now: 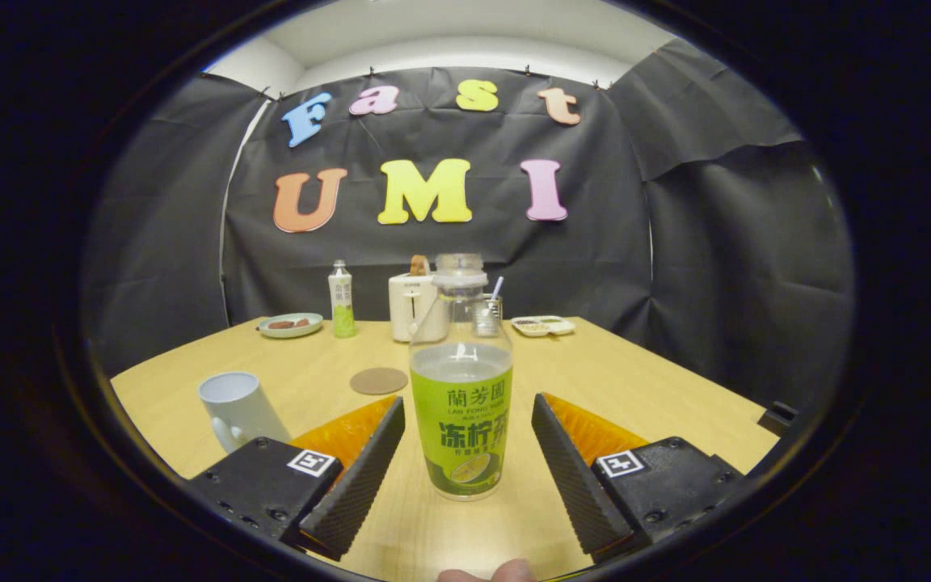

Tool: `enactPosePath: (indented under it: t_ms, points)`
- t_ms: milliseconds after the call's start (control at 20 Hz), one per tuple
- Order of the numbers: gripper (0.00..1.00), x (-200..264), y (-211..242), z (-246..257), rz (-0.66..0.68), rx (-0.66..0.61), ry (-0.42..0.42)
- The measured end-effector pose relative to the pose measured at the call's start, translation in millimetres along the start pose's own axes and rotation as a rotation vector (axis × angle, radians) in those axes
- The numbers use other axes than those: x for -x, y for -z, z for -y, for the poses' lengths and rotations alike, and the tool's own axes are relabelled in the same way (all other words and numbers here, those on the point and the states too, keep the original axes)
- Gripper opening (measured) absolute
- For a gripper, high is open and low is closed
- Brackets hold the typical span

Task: Take the bottle from table, then pour the juice into the cup, finally place the bottle on the coaster

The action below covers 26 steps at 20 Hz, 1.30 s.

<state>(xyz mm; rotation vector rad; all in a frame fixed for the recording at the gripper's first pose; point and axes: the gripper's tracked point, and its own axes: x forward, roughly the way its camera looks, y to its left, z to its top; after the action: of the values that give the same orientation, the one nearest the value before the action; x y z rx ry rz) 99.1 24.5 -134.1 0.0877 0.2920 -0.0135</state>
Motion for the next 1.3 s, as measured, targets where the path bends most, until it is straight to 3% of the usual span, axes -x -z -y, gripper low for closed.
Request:
enactPosePath:
  t_ms: [550, 850, 1300]
  points:
    - [0.99, -29.4, 6.8, -6.2, -0.038, -0.007, 0.002]
    - [0.82, -20.8, 3.5, -17.3, -0.075, -0.004, -0.043]
    - [0.74, -0.4, -36.5, -42.2, -0.082, 0.275, -0.081]
